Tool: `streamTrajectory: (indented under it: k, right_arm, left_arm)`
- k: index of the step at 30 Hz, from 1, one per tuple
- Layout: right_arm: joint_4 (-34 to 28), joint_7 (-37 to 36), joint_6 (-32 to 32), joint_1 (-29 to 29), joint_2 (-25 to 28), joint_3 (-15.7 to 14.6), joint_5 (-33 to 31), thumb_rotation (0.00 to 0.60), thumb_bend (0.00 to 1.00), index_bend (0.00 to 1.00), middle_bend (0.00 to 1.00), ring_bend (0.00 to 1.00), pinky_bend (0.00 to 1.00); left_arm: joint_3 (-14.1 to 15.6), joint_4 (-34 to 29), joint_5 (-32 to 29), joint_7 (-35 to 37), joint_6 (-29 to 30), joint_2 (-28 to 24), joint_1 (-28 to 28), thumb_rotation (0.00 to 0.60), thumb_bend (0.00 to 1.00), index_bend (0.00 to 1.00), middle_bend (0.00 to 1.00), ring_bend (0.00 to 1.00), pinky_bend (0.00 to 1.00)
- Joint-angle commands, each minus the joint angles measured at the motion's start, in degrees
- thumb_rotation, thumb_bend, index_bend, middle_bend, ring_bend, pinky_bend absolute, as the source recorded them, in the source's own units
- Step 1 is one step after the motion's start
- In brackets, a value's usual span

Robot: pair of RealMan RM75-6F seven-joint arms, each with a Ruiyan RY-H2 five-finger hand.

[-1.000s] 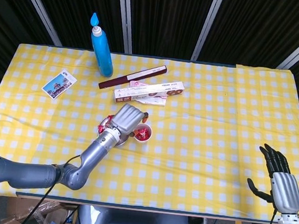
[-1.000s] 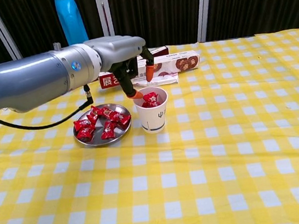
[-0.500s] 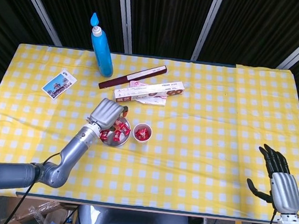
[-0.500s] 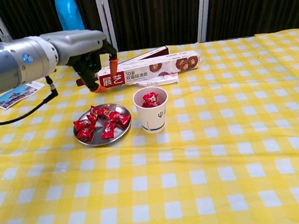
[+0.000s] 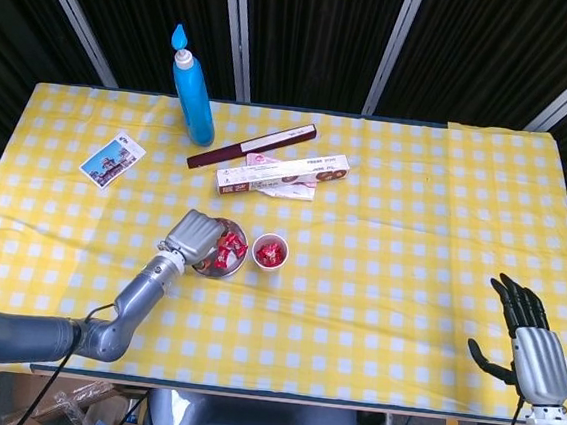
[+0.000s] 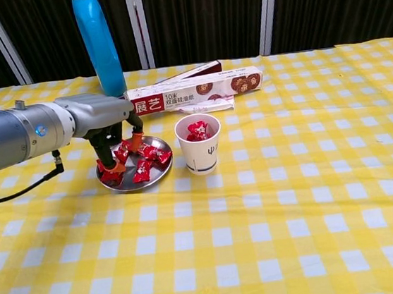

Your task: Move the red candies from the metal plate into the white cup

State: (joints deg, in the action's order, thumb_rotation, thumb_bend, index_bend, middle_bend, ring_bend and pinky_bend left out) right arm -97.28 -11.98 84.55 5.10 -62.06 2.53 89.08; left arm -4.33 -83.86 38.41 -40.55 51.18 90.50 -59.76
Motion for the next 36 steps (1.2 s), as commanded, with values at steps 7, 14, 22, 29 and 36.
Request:
streamTrajectory:
  k: [7,14,22,29,36]
  right_arm:
    - [-0.09,-0.30,-0.08,0.04,0.15,0.06,-0.10,0.600,0.39,0.00,0.00,0.00,0.00]
    - [-0.13,-0.34,-0.21,0.09,0.18,0.01,-0.06,0.600,0.39,0.00,0.00,0.00,0.00]
    - [-0.17,-0.36,-0.24,0.06,0.18,0.01,-0.19,0.600,0.39,0.00,0.00,0.00,0.00]
    - [-0.15,-0.43,-0.27,0.09,0.16,-0.01,-0.10,0.600,0.39,0.00,0.00,0.00,0.00]
    - [-0.12,-0.42,-0.25,0.10,0.13,0.03,-0.15,0.600,0.39,0.00,0.00,0.00,0.00]
  left_arm:
    - [1.42,4.29,3.47,-0.42,-2.41,2.54,-0.94,0.600,0.27,0.41,0.93,0.97,1.00]
    - [1.13,6.75,3.38,0.58,-3.26,4.42,-0.80,0.600,0.27,0.41,0.93,0.97,1.00]
    - [1.33,9.22,3.38,1.15,-4.17,7.02,-0.53,0.600,0.38,0.52,0.93,0.97,1.00]
    - [1.04,8.81,4.79,2.05,-3.44,6.40,0.11,0.600,0.46,0.57,0.94,0.97,1.00]
    - [-1.05,3.41,6.75,3.52,-0.84,1.80,0.78,0.600,0.46,0.57,0.94,0.97,1.00]
